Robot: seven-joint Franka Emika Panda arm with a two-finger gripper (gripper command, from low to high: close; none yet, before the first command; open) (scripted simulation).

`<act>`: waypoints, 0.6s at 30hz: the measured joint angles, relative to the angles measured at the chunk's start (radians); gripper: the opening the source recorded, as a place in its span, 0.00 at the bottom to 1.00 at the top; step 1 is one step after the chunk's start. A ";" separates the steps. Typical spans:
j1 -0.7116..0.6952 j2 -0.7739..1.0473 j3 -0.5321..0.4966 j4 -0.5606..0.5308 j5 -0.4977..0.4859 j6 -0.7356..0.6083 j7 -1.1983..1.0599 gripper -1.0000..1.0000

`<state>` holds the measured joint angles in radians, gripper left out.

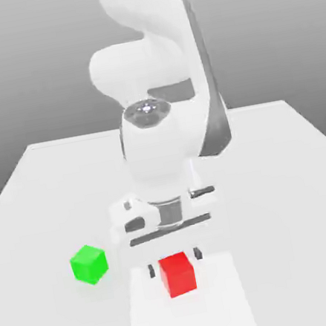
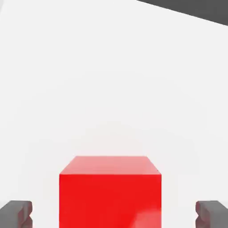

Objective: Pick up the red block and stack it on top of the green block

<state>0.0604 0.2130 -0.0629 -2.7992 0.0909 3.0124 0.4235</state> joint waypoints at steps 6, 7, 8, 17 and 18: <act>-0.008 0.014 0.009 0.001 0.003 0.011 -0.002 0.00; -0.006 0.006 0.006 0.001 0.000 0.004 0.000 0.00; -0.001 -0.013 -0.001 -0.001 -0.009 -0.011 0.006 0.00; -0.028 -0.258 -0.053 -0.042 -0.109 -0.216 0.035 0.00; -0.056 -0.284 -0.075 -0.049 -0.121 -0.233 0.001 0.00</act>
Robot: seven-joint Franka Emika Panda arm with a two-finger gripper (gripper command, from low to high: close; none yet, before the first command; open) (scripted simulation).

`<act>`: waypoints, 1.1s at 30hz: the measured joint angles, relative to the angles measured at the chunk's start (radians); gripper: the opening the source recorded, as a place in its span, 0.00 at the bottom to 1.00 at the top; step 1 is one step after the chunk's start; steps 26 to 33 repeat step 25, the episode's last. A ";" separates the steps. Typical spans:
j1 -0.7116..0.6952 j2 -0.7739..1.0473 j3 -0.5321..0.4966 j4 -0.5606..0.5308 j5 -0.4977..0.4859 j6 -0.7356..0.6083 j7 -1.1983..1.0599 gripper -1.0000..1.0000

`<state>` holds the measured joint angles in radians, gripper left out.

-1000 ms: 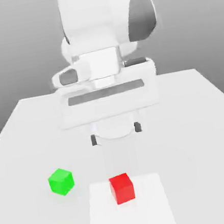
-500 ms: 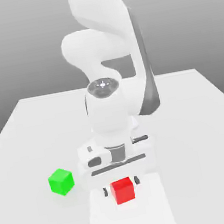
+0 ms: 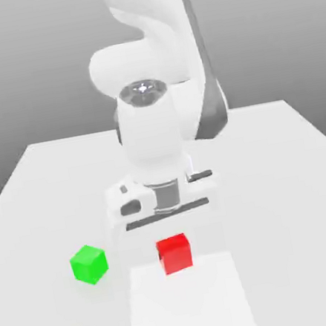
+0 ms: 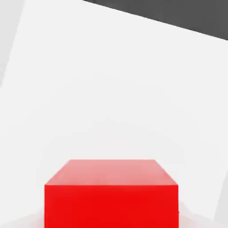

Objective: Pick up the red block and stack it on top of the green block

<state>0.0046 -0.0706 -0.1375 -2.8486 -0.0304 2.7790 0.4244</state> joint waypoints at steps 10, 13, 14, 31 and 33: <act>-0.230 -0.174 -0.245 -0.076 -0.141 -0.098 -0.348 0.00; -0.186 -0.124 -0.277 -0.073 -0.065 -0.062 -0.412 0.00; -0.172 -0.105 -0.284 -0.072 -0.037 -0.046 -0.432 0.00; -0.106 0.096 -0.309 -0.071 0.124 0.158 -0.544 1.00; -0.106 0.096 -0.309 -0.071 0.124 0.158 -0.544 1.00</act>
